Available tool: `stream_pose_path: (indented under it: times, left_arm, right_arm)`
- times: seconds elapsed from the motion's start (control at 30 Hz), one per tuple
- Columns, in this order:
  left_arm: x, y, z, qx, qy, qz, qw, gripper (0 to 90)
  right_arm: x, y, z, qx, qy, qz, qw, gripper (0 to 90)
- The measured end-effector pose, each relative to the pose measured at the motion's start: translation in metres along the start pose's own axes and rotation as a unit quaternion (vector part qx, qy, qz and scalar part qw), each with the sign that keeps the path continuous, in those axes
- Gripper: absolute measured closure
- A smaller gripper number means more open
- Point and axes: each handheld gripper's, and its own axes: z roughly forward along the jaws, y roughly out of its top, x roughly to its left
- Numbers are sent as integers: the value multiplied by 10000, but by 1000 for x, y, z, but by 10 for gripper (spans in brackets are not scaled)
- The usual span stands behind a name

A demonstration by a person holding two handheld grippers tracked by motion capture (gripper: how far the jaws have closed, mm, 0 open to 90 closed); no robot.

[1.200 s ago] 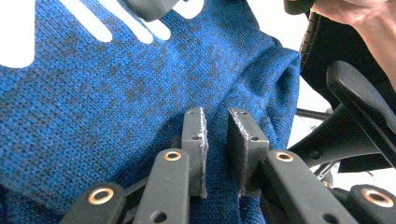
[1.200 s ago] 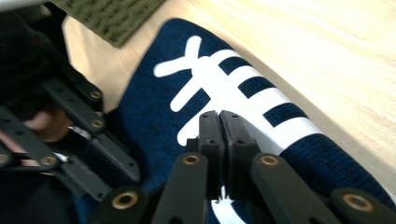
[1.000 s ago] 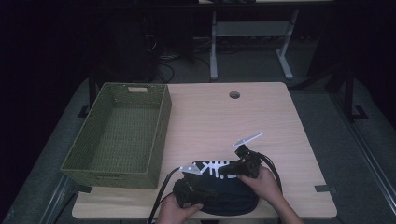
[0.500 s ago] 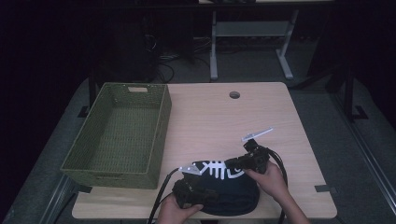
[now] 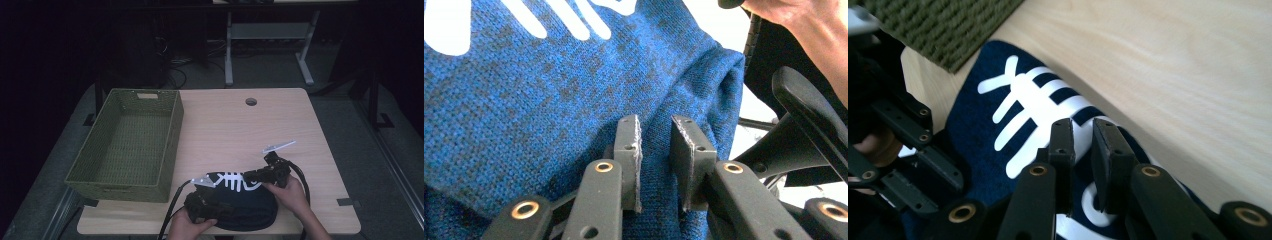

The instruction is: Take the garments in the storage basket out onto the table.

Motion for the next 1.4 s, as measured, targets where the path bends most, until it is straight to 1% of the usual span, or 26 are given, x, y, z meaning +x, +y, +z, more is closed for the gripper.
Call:
stream_pose_path:
  times: [0.1,0.23,0.3,0.4,0.43,0.47,0.53,0.63,0.7,0.73,0.8,0.83,0.93,0.97,1.0,1.07,1.13,1.2,1.27,1.33,1.37,1.4]
  left_arm:
    - [0,0,0,2,-2,-13,10000,732]
    - [0,0,0,-8,0,-11,10000,731]
    - [0,0,0,-13,-7,-29,10000,730]
    - [0,0,1,-19,-16,-35,10000,729]
    - [0,0,1,-13,-20,-30,10000,730]
    - [0,0,1,-15,-22,-30,10000,729]
    - [0,0,1,-4,-25,-29,10000,729]
    - [1,0,0,10,-38,-34,10000,726]
    - [0,0,0,0,-31,-23,10000,722]
    - [0,0,0,-3,-29,-18,10000,719]
    - [0,0,0,-9,-28,-29,10000,719]
    - [0,0,0,-10,-30,-30,10000,718]
    - [-1,-1,0,-21,-23,-41,10000,714]
    - [-1,-1,0,-16,-16,-29,10000,713]
    - [-1,-1,0,-13,-14,-30,10000,713]
    - [-1,-1,0,-18,-12,-34,10000,712]
    - [-1,-1,1,-22,-8,-30,10000,712]
    - [-1,-1,0,-22,-3,-9,10000,710]
    - [-1,-1,0,-18,-12,-13,10000,710]
    - [0,-1,0,-41,-22,-9,10000,710]
    - [0,-1,0,-50,-24,2,10000,709]
    - [0,-2,0,-62,-30,1,10000,710]
  right_arm:
    - [-1,-4,-15,-167,-39,6,9999,785]
    - [-6,-13,-29,-186,-181,95,9996,796]
    - [-11,-19,-31,-146,-275,164,9994,807]
    - [-18,-26,-27,16,-365,256,9990,824]
    - [-21,-28,-25,8,-344,258,9991,828]
    - [-24,-31,-25,-45,-280,323,9991,836]
    - [-26,-31,-26,-70,-239,337,9991,831]
    - [-22,-29,-31,-39,-269,266,9993,811]
    - [-18,-29,-37,-54,-154,220,9996,811]
    - [-15,-30,-41,-51,-135,154,9998,811]
    - [-12,-32,-45,-38,-75,129,9999,811]
    - [-11,-34,-45,-24,-53,156,9999,811]
    - [-11,-41,-43,110,-102,137,9998,811]
    - [-13,-44,-41,158,-116,183,9996,812]
    - [-14,-46,-39,173,-148,201,9995,815]
    - [-16,-48,-37,118,-102,259,9995,809]
    - [-14,-45,-38,75,-68,213,9997,800]
    - [-7,-38,-37,-3,41,112,9999,797]
    - [5,-23,-32,5,134,-55,9999,795]
    - [13,-14,-26,29,212,-163,9996,794]
    - [19,-7,-21,65,241,-261,9993,795]
    - [26,3,-13,118,303,-353,9988,795]
